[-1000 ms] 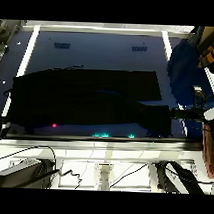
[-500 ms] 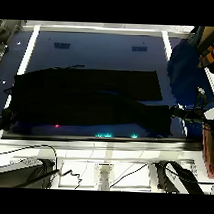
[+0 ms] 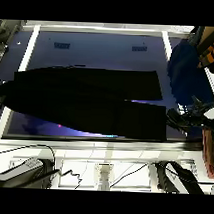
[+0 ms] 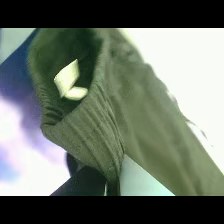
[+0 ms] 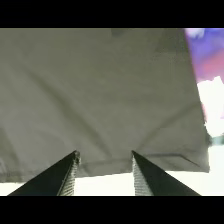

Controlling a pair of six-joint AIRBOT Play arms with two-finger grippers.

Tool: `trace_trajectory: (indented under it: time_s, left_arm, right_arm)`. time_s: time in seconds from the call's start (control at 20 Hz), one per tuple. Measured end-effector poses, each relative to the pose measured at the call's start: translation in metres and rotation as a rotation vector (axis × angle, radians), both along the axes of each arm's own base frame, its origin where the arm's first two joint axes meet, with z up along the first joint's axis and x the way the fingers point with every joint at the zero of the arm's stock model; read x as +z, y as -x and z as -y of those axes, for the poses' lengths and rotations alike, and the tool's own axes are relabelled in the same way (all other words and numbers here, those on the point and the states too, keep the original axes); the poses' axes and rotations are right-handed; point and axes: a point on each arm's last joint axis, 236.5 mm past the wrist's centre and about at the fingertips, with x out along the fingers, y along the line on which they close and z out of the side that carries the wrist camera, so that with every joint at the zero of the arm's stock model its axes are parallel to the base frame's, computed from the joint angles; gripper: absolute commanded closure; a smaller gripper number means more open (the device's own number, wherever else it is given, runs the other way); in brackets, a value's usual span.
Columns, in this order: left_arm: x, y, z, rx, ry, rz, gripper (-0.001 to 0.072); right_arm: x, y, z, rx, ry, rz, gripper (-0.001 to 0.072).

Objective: Fold the clothes and pants, and hang the long-sleeved shirts on hangers.

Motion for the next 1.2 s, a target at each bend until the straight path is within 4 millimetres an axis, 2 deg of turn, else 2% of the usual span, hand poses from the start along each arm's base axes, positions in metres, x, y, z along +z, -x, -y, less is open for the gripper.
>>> trace_trajectory:
  time_s: [0.05,0.15,0.45,0.55,0.6,0.75,0.85,0.9,1.2]
  left_arm:
    - [0.011,0.001,0.001,-0.009,-0.038,0.006,0.0688]
    - [0.017,0.006,0.005,-0.041,-0.104,-0.021,0.0689]
    - [0.008,0.017,0.006,-0.081,-0.189,-0.106,0.0688]
    - [0.007,0.017,0.007,-0.089,-0.195,-0.116,0.0688]
    - [0.006,0.017,0.008,-0.093,-0.196,-0.119,0.0688]
    - [0.004,0.015,0.012,-0.107,-0.2,-0.125,0.0688]
    - [0.003,0.013,0.015,-0.116,-0.202,-0.127,0.0688]
    - [0.003,0.013,0.016,-0.12,-0.203,-0.127,0.0688]
    - [0.003,0.011,0.018,-0.126,-0.206,-0.127,0.0688]
  right_arm:
    - [0.0,0.005,-0.003,0.006,-0.014,-0.021,0.0348]
    - [-0.003,0.017,-0.011,0.018,-0.044,-0.066,0.0347]
    - [-0.032,0.072,-0.036,-0.003,-0.146,-0.279,0.0311]
    - [-0.042,0.083,-0.041,-0.037,-0.162,-0.327,0.0072]
    - [-0.045,0.087,-0.042,-0.051,-0.164,-0.345,0.0059]
    - [-0.054,0.098,-0.039,-0.083,-0.144,-0.393,0.0071]
    - [-0.059,0.098,-0.032,-0.114,-0.111,-0.398,0.0213]
    - [-0.062,0.096,-0.029,-0.14,-0.095,-0.394,0.0236]
    - [-0.074,0.065,-0.013,-0.302,-0.051,-0.305,0.0236]
